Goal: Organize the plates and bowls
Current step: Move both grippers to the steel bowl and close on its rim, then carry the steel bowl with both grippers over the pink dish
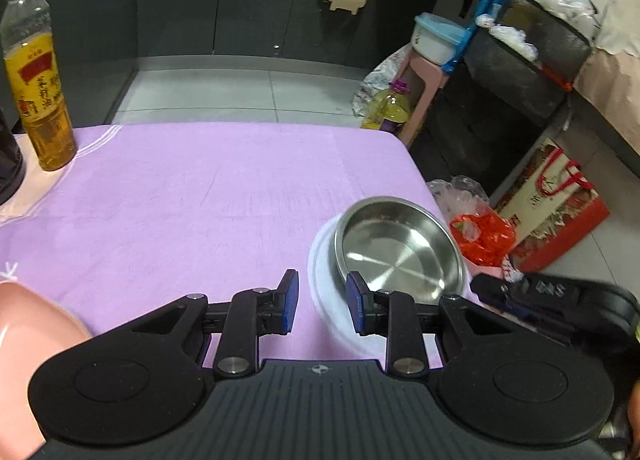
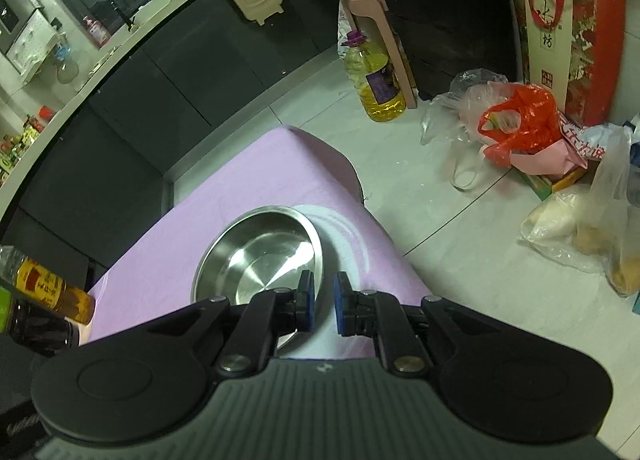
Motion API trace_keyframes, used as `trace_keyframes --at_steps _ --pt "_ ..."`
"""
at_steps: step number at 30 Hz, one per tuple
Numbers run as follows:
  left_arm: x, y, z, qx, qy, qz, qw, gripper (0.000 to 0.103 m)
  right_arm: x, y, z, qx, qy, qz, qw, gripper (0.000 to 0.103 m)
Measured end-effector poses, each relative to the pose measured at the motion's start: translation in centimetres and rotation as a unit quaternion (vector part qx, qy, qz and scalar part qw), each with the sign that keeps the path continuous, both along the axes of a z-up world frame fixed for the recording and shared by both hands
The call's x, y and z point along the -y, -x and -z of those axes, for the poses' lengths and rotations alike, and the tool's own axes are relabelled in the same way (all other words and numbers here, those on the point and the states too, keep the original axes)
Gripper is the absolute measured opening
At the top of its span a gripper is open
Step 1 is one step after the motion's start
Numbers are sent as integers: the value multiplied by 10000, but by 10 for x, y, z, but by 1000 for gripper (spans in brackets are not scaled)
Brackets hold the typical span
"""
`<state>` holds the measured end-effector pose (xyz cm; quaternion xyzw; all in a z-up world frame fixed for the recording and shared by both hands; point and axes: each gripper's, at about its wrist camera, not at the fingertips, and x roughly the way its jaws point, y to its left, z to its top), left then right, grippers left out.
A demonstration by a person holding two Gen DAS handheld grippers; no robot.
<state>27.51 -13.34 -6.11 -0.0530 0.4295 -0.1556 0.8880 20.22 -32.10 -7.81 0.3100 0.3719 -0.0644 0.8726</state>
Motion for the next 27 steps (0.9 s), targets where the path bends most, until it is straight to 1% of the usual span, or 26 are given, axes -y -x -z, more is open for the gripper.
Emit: trace_keyframes --at_steps 4,8,9,10,11,16,18,19,20,21,23,24,27 --pt "8 -15 10 -44 8 -38 10000 24 2 -4 6 94 -195 63 9997 12" --pt "16 -28 20 -55 -119 -101 9999 24 2 -4 12 118 -362 125 9992 13" --pt "18 -31 22 -65 -134 -94 9998 24 2 -5 13 102 -373 103 9992 14" --pt "21 -32 24 -76 -137 -81 9998 24 1 -6 12 97 -381 93 9992 18" --pt "22 -34 25 -89 -133 -68 9998 24 1 -6 12 101 -385 99 9992 19" --pt "35 -37 34 -60 -213 0 9998 24 0 -8 13 128 -284 133 9994 20" --pt "38 -39 38 -118 -251 21 9996 22 0 -8 15 139 -255 179 9994 20" --pt "38 -41 40 -163 -244 24 9996 20 0 -8 16 153 -264 171 9994 20" --pt "38 -42 41 -208 -214 32 9995 13 0 -9 17 152 -270 149 9994 20" --pt "38 -42 42 -245 -201 47 9995 9 -1 -11 18 141 -264 98 9995 19" --pt "38 -40 41 -222 -212 102 9995 10 -3 -12 20 150 -218 9 9996 15" --pt "38 -38 39 -206 -234 124 9994 10 -4 -12 19 172 -191 -34 9997 10" --pt "35 -30 32 -97 -249 154 9995 10 -10 -8 13 199 27 -122 9997 10"
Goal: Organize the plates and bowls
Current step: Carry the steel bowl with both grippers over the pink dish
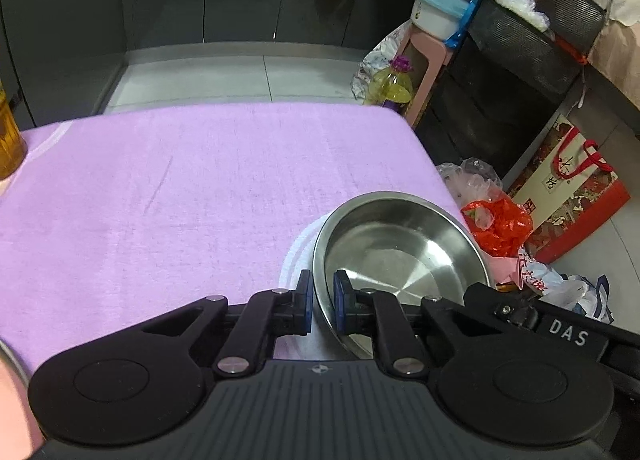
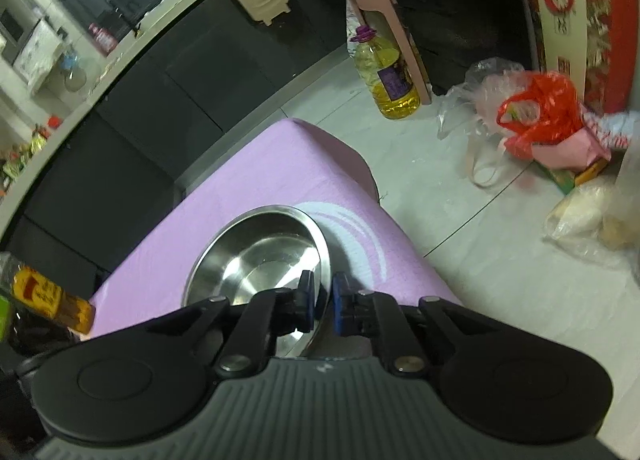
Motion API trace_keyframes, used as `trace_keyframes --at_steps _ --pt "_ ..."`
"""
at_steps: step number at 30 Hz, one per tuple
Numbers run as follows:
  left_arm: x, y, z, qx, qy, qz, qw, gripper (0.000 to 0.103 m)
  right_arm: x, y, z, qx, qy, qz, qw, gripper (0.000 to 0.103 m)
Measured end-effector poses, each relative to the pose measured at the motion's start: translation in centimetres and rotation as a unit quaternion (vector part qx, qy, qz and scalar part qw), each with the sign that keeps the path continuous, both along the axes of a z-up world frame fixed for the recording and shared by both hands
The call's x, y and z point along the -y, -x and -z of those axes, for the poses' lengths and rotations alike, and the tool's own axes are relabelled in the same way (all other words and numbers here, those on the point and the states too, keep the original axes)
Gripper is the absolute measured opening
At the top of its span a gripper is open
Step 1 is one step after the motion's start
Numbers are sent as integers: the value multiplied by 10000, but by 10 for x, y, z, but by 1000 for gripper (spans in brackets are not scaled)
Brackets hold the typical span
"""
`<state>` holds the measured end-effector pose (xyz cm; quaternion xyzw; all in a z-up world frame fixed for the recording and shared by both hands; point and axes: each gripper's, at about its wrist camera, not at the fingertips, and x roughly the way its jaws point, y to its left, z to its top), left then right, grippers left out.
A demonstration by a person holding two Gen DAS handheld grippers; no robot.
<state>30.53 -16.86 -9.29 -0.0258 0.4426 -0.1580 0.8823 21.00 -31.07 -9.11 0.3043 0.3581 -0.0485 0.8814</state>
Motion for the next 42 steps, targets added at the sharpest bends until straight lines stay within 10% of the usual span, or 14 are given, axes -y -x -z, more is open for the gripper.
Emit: trace_keyframes --at_steps 26,42 --pt "-166 102 -82 818 404 -684 9935 11 -107 38 -77 751 187 -1682 9827 12" --pt "-266 125 -46 435 273 -1401 9888 11 -217 29 -64 181 590 -2956 9533 13"
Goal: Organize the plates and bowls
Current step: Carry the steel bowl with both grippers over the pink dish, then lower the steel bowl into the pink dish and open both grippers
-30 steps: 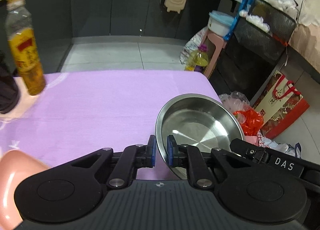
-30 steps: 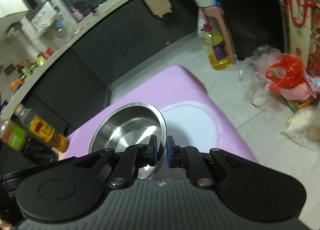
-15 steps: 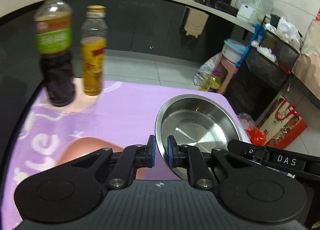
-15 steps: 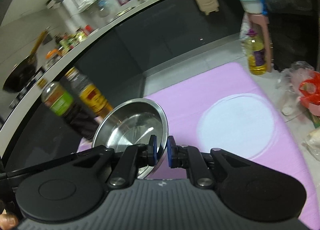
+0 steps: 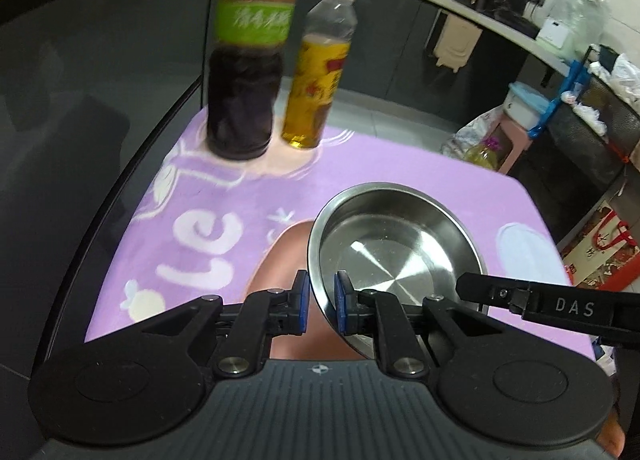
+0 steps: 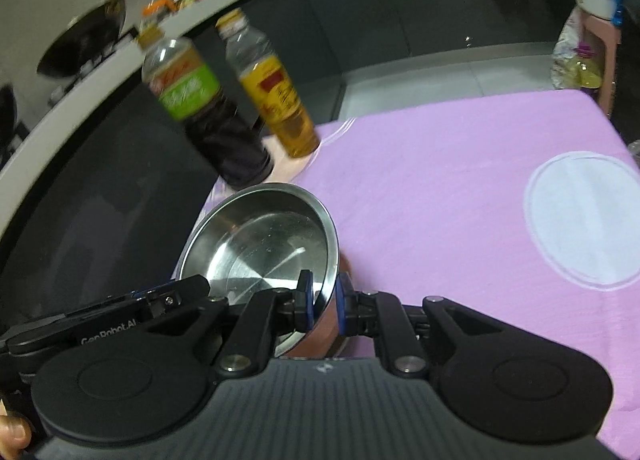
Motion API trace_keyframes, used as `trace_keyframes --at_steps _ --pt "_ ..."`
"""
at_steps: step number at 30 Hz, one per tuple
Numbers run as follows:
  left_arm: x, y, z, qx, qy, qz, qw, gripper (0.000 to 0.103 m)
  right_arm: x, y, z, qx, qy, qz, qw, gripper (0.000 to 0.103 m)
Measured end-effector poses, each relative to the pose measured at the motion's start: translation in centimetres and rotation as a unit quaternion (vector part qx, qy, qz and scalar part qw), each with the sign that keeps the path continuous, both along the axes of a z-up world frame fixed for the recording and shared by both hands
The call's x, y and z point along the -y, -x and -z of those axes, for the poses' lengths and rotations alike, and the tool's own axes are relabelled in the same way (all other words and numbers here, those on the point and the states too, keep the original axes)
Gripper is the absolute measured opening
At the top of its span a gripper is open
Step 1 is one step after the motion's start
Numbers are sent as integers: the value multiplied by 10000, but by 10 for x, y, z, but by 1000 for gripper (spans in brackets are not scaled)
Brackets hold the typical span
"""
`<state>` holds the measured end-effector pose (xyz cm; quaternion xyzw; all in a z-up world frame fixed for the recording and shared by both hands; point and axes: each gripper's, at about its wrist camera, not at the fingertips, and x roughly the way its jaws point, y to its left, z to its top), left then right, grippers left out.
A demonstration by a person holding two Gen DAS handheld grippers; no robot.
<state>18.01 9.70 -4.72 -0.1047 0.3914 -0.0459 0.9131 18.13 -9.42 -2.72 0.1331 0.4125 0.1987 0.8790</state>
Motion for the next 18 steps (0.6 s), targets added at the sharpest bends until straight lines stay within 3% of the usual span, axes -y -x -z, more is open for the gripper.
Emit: trace_keyframes --at_steps 11,18 --pt "-8 -14 29 -464 -76 21 9989 12 -19 -10 22 -350 388 -222 9984 14" --pt "-9 -17 32 -547 -105 3 9984 12 -25 -16 28 -410 456 -285 9977 14"
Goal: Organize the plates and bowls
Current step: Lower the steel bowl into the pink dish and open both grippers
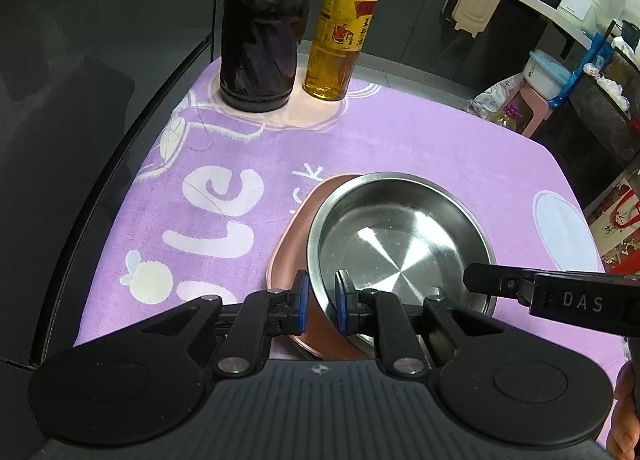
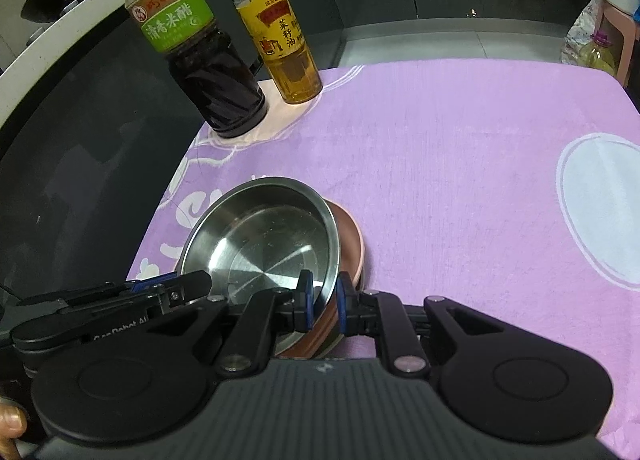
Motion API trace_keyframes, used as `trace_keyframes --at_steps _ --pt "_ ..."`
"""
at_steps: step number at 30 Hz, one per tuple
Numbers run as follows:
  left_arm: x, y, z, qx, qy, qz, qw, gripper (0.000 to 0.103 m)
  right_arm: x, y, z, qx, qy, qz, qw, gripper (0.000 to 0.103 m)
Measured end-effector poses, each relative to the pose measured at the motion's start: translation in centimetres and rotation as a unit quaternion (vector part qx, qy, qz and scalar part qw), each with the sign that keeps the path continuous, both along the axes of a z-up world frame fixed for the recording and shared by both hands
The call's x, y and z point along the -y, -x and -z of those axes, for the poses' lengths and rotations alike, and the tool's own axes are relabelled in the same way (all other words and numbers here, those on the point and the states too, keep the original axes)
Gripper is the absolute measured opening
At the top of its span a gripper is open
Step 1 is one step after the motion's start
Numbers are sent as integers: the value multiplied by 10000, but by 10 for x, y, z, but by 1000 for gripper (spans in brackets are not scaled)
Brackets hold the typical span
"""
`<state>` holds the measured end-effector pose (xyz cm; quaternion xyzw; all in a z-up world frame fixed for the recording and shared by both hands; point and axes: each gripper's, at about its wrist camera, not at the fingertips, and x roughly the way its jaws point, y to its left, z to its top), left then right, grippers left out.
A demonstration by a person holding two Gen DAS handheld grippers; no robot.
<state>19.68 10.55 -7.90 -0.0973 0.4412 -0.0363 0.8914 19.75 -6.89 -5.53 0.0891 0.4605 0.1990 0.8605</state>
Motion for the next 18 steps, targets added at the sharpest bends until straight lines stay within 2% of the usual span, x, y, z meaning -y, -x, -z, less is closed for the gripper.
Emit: trace_keyframes --at_steps 18 --pt "-4 -4 5 -188 -41 -13 9998 12 -8 -5 9 -55 38 -133 9999 15"
